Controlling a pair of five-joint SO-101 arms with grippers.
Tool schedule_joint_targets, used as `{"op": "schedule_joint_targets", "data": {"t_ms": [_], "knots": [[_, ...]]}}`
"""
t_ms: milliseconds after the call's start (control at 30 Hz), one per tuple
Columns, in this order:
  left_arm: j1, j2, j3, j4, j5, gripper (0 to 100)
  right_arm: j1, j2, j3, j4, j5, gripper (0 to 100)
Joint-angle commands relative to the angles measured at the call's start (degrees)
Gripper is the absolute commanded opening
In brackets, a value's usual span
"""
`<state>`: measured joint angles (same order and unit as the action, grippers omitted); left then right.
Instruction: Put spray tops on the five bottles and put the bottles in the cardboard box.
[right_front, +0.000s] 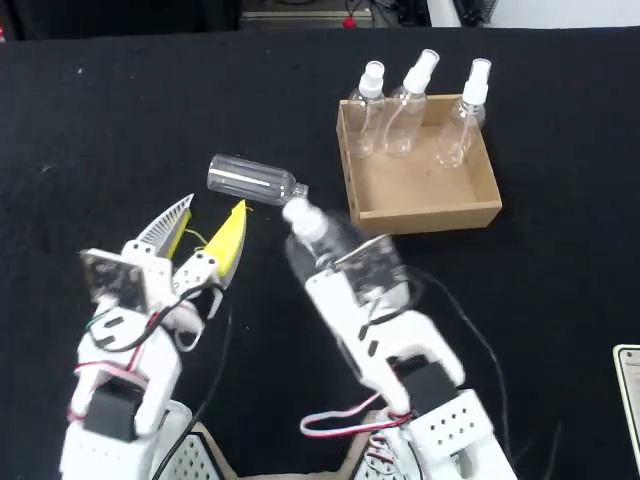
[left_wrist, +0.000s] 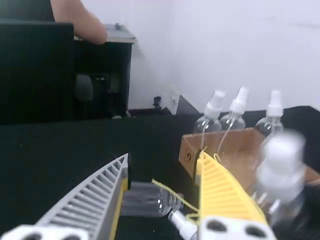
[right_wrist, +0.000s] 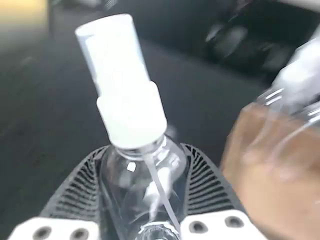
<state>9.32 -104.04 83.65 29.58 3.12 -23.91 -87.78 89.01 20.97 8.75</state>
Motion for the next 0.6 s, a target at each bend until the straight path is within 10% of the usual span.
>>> {"op": "schedule_joint_targets", "data": {"t_ms": [0,567], "knots": [[-0.5,-0.5,10.9,-16.6,-0.7,21,8.5,-0.5,-10.4,0.2,-0.4,1.1],[-0.4,0.4,13.7,-17.5,-0.7,21,17.2,34.5,-29.6,-10.5,-15.2,1.1]]}}
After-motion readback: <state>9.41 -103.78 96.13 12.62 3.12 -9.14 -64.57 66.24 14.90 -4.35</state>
